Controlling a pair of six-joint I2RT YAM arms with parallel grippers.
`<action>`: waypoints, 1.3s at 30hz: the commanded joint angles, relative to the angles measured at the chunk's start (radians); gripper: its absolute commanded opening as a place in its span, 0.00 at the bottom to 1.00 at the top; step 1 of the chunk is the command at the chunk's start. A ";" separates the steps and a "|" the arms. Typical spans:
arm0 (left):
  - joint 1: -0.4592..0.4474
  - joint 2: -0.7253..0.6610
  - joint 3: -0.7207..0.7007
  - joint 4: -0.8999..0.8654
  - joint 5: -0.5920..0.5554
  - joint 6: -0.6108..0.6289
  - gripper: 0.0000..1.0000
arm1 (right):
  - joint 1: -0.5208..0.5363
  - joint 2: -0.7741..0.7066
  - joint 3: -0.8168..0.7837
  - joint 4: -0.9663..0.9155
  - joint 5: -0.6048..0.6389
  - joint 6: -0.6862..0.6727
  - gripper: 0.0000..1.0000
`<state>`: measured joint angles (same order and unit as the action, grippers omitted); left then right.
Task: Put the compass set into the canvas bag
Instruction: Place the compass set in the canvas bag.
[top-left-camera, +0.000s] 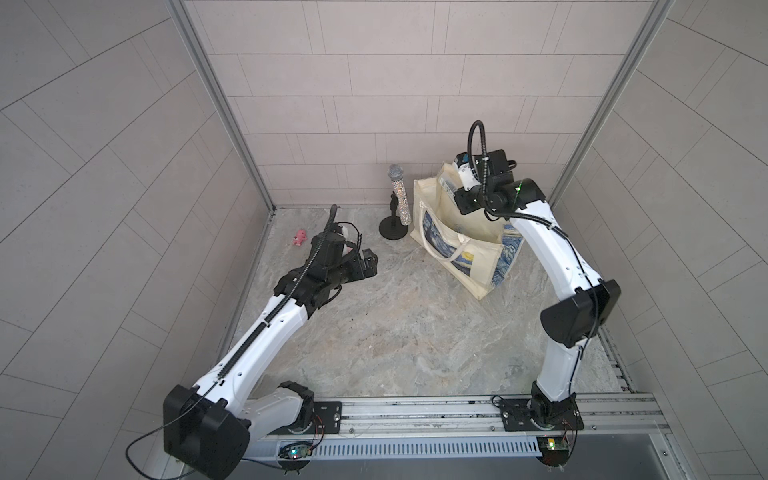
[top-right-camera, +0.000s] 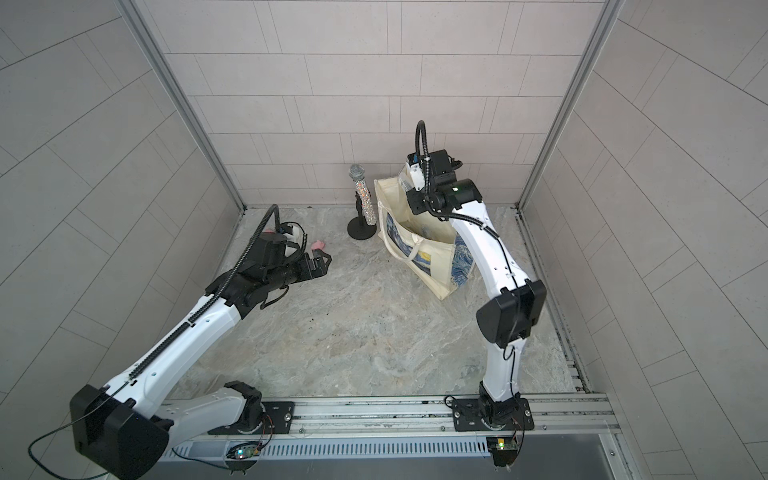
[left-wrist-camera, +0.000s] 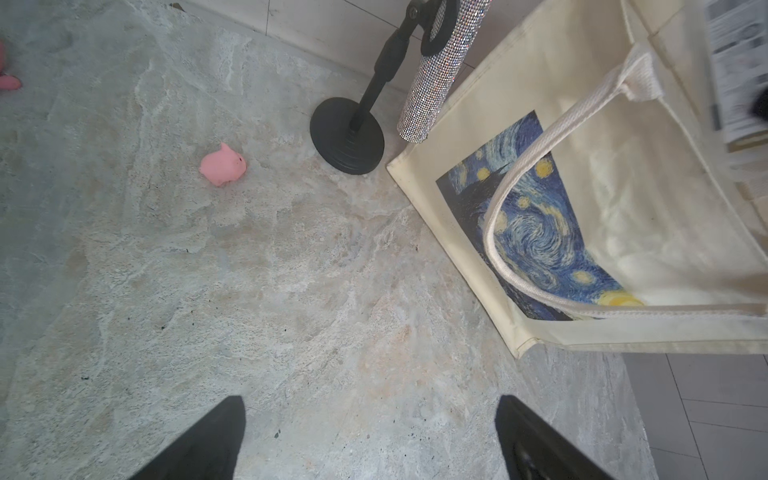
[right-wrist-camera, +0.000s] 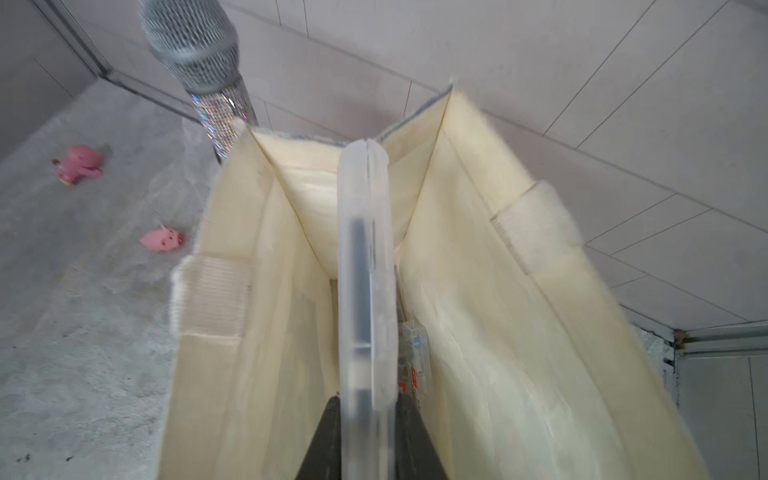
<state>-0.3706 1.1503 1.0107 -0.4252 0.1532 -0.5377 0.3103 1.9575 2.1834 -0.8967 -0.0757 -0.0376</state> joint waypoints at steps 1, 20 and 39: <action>0.024 -0.009 -0.014 -0.009 0.003 0.033 1.00 | 0.001 0.061 0.068 -0.159 0.089 -0.058 0.00; 0.096 -0.007 -0.069 0.049 0.051 -0.004 1.00 | -0.020 0.284 0.089 -0.214 0.137 -0.025 0.14; 0.148 -0.001 -0.107 0.114 0.087 -0.019 1.00 | -0.025 0.070 0.167 -0.227 0.190 0.001 0.61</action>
<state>-0.2329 1.1507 0.9173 -0.3447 0.2260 -0.5541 0.2897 2.1757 2.3169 -1.1118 0.0795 -0.0410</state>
